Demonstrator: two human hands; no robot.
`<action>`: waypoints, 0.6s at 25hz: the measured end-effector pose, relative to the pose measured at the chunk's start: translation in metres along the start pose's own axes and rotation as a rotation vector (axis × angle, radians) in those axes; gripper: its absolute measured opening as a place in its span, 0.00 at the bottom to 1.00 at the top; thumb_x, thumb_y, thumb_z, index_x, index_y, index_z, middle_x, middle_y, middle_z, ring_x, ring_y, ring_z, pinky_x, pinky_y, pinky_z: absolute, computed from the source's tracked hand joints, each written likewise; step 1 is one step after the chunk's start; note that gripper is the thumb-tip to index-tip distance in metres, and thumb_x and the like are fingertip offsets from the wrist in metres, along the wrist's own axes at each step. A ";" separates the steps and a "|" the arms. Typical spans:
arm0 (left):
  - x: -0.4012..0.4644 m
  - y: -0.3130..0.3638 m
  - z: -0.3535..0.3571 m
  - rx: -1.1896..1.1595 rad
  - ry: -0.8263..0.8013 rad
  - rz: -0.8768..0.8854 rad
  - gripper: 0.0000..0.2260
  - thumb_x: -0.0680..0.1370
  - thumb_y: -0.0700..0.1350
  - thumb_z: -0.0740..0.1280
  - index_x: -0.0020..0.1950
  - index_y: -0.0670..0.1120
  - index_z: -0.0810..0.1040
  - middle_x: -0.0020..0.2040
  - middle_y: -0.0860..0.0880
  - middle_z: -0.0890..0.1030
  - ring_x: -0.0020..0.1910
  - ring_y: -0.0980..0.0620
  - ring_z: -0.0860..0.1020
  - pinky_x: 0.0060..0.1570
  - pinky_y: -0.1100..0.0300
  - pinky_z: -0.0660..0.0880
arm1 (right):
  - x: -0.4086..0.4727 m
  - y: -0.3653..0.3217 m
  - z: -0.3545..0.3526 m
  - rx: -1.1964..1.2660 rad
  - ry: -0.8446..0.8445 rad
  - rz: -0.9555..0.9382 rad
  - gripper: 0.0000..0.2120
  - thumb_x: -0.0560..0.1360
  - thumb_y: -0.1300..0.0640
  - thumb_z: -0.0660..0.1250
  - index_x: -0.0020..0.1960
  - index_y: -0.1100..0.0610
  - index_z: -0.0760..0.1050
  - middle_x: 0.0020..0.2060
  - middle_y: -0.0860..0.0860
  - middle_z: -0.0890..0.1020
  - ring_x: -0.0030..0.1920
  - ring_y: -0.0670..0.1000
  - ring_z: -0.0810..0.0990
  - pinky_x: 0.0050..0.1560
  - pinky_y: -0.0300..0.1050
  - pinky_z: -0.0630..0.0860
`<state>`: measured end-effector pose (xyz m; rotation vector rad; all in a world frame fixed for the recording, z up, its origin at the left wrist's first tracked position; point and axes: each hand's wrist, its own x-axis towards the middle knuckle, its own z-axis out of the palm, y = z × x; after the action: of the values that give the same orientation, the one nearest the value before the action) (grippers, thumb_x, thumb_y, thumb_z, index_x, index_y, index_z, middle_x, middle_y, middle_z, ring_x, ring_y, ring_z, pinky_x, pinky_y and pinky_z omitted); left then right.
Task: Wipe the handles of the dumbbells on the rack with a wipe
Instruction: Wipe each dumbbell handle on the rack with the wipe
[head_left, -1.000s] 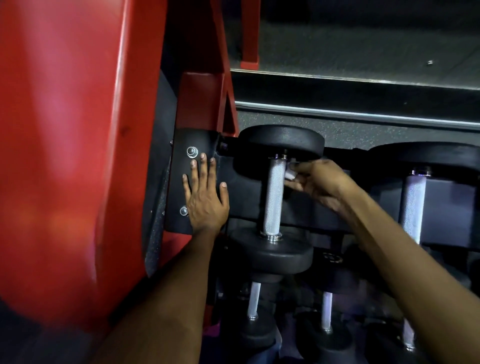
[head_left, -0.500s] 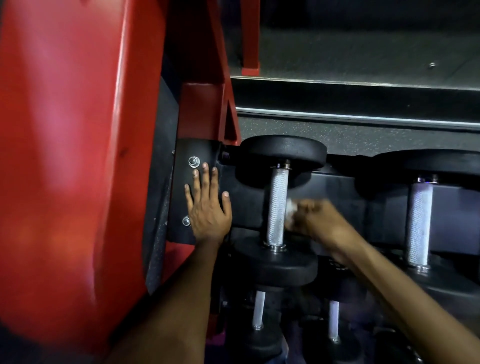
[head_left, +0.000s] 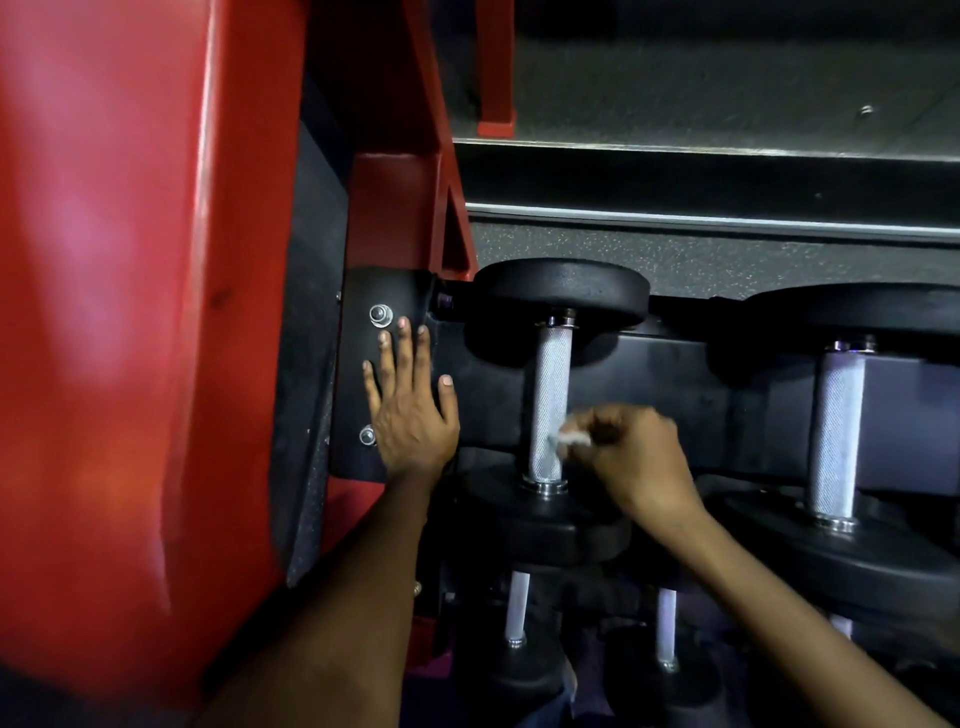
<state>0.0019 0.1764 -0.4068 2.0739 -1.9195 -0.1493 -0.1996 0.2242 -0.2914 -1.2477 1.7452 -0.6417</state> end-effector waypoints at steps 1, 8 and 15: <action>-0.001 0.000 0.000 0.004 -0.003 0.002 0.27 0.80 0.51 0.52 0.78 0.45 0.57 0.79 0.48 0.54 0.78 0.47 0.51 0.75 0.48 0.46 | 0.017 -0.010 -0.003 0.010 0.142 -0.034 0.04 0.70 0.65 0.72 0.42 0.58 0.83 0.34 0.46 0.81 0.30 0.29 0.74 0.35 0.22 0.67; 0.000 0.001 0.000 0.027 -0.005 -0.006 0.27 0.80 0.51 0.52 0.78 0.45 0.57 0.79 0.48 0.54 0.78 0.47 0.51 0.76 0.48 0.45 | -0.022 0.016 0.001 -0.231 -0.096 -0.358 0.08 0.67 0.66 0.68 0.43 0.57 0.83 0.37 0.47 0.78 0.40 0.43 0.78 0.45 0.19 0.65; -0.001 0.001 -0.001 0.021 -0.001 -0.001 0.27 0.80 0.50 0.52 0.78 0.45 0.58 0.79 0.48 0.55 0.78 0.47 0.52 0.76 0.46 0.48 | 0.021 0.008 -0.011 -0.318 -0.062 -0.491 0.06 0.71 0.64 0.66 0.46 0.58 0.79 0.41 0.49 0.78 0.42 0.48 0.78 0.45 0.28 0.67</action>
<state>0.0013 0.1777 -0.4056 2.0892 -1.9286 -0.1314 -0.2151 0.2069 -0.3001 -1.9289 1.5334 -0.6044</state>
